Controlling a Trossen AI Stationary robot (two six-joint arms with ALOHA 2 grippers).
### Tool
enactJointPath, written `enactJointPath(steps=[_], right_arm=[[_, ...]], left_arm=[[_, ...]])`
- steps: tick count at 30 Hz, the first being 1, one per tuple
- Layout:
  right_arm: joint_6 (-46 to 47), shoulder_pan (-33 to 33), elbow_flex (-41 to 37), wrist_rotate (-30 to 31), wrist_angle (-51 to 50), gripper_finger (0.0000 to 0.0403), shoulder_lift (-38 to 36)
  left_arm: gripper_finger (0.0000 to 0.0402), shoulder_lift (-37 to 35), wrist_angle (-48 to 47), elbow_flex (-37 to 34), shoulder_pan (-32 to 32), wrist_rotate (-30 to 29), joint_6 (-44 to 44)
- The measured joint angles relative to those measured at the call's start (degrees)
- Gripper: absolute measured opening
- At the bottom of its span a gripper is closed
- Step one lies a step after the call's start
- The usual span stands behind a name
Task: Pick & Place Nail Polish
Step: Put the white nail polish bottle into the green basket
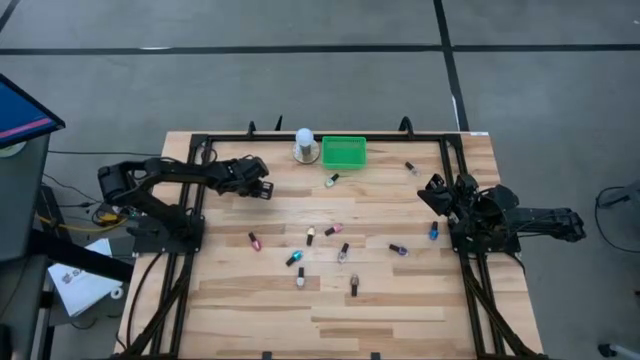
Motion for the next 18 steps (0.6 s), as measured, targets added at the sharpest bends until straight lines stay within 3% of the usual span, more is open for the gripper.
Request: enactJointPath(steps=[4,11,18], right_arm=[[0.0,0.0,0.0,0.0,0.0,0.0,0.0],[-0.46,0.02,0.0,0.02,-0.07,0.0,0.0],[-0.46,0.02,0.0,0.0,-0.04,0.0,0.0]], left_arm=[[0.0099,-6.41,0.85,1.14,-0.52,5.31,-1.56],[0.0099,-16.32,14.76,4.39,-2.02,6.82,-2.93],[0.0099,-13.54,27.73,11.32,-3.57,7.36,-1.9]])
